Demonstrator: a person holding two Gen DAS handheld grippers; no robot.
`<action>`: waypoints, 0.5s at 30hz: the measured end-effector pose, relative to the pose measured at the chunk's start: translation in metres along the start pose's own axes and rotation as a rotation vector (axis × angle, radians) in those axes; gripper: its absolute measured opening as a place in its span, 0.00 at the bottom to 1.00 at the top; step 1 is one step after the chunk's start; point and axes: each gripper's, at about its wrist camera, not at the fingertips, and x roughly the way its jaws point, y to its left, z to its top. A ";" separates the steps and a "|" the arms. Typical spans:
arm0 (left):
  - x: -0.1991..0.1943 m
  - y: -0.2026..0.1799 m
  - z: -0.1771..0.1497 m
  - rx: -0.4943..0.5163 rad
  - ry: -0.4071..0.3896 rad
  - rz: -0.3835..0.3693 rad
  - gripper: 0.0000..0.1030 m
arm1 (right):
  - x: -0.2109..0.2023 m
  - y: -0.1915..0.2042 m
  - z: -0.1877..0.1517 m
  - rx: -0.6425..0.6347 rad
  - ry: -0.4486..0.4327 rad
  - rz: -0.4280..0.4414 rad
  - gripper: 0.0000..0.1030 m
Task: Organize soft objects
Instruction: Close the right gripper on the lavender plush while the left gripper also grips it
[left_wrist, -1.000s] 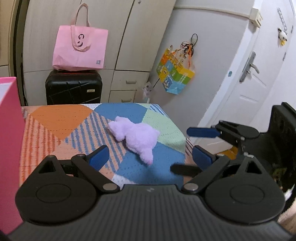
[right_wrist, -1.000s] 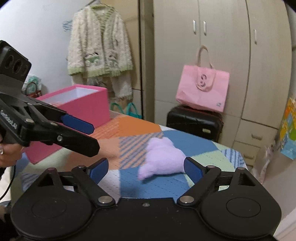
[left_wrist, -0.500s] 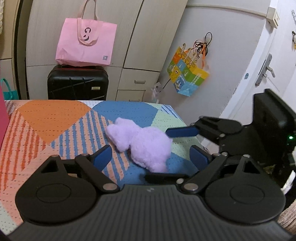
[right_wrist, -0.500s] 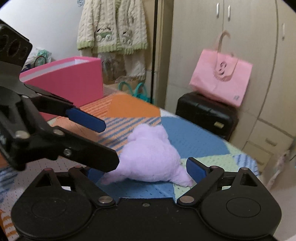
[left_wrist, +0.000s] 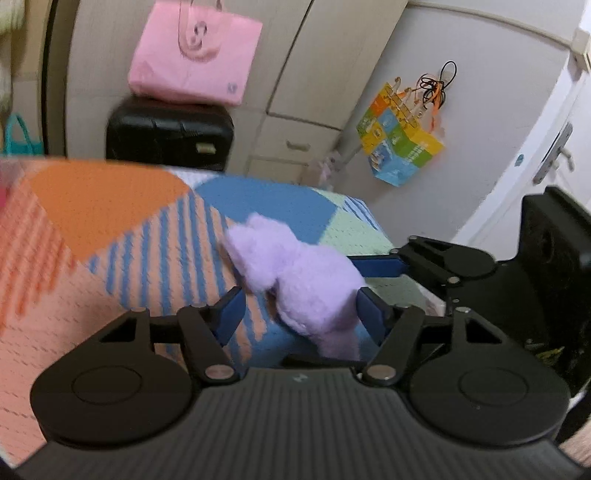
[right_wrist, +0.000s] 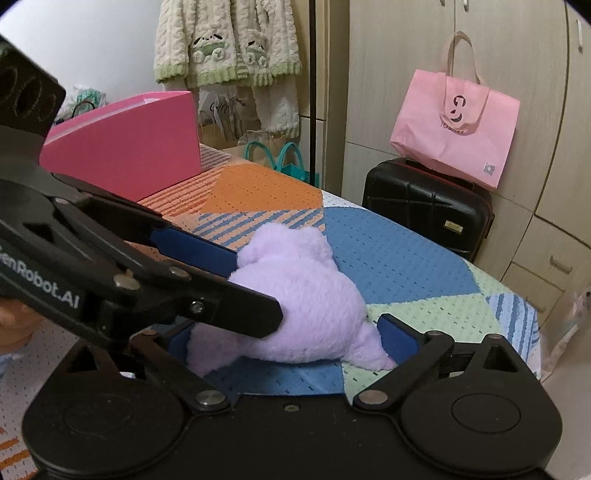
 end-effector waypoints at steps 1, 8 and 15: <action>0.002 0.004 0.000 -0.025 0.017 -0.019 0.63 | 0.000 -0.001 -0.001 0.005 -0.004 0.008 0.97; 0.003 -0.005 -0.004 0.012 0.005 0.010 0.43 | -0.001 0.001 -0.004 0.036 -0.043 -0.017 0.79; -0.004 -0.013 -0.007 0.058 -0.021 0.022 0.40 | -0.007 0.011 -0.008 0.023 -0.075 -0.070 0.72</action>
